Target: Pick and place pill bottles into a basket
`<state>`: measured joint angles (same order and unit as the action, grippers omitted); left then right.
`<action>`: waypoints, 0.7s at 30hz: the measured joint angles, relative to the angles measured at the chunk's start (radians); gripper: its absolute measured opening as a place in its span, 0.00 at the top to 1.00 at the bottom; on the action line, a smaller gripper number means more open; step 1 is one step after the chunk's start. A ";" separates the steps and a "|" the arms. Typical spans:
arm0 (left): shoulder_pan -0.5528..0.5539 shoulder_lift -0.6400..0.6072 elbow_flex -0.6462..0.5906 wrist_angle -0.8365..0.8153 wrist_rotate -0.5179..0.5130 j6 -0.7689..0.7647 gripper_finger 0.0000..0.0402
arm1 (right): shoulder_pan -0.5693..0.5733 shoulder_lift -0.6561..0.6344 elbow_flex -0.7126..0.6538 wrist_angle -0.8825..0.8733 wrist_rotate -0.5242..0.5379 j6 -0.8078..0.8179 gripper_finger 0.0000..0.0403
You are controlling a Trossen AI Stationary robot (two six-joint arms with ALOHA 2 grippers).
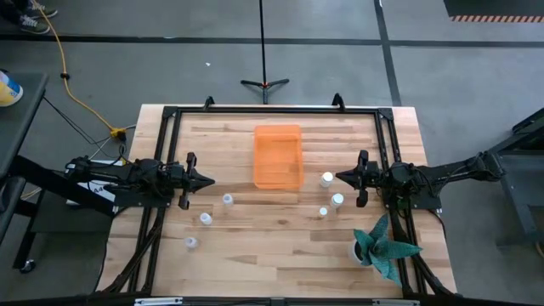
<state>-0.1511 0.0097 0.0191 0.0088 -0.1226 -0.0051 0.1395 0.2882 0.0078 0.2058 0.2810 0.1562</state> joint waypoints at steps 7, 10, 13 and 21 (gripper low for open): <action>0.000 0.000 0.000 0.000 0.000 0.000 0.88 | 0.000 0.000 0.000 0.000 0.000 0.000 0.98; 0.000 0.000 0.000 0.000 0.000 0.000 0.88 | 0.000 0.000 0.000 0.000 0.000 0.000 0.98; 0.000 0.000 0.000 0.000 0.000 0.000 0.88 | 0.000 0.000 0.000 0.000 0.000 0.000 0.98; 0.000 0.000 0.000 0.000 0.000 0.000 0.88 | 0.000 0.000 0.000 0.000 0.000 -0.172 0.98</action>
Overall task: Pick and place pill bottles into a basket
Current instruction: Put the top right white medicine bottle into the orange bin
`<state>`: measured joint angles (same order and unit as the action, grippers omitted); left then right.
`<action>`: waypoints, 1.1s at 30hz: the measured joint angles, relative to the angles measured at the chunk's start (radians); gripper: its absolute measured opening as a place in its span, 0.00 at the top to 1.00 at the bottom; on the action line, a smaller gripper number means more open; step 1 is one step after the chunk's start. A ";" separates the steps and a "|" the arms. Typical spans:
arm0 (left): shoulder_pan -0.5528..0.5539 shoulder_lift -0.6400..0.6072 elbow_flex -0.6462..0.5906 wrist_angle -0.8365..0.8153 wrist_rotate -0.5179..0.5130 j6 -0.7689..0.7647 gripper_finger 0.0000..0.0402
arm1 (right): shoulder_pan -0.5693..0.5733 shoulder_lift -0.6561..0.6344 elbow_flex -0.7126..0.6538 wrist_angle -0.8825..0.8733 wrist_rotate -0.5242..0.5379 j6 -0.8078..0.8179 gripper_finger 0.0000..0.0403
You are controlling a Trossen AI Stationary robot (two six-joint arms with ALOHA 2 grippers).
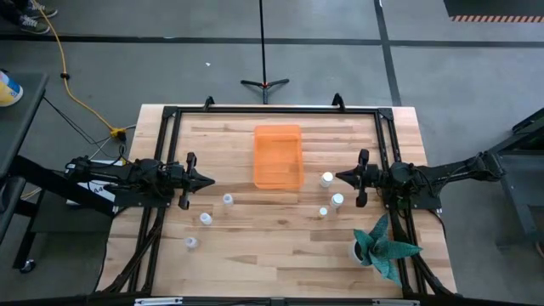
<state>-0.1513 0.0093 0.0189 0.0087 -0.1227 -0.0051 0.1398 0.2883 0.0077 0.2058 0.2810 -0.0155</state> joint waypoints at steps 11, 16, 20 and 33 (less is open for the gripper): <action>0.000 0.000 0.000 0.000 0.000 0.000 0.88 | 0.000 0.000 0.000 0.000 0.000 -0.037 0.98; 0.000 0.000 0.000 0.000 0.000 0.000 0.88 | 0.000 0.000 0.000 0.001 -0.001 -0.037 0.98; 0.000 0.000 0.000 0.000 0.000 0.000 0.88 | 0.000 0.000 0.000 0.001 -0.002 -0.038 0.98; 0.000 0.000 0.000 0.000 0.000 0.000 0.88 | -0.080 0.028 0.043 0.064 0.023 0.037 0.73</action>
<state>-0.1513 0.0093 0.0192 0.0090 -0.1227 -0.0052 0.0599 0.3165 0.0507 0.2700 0.3043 0.0213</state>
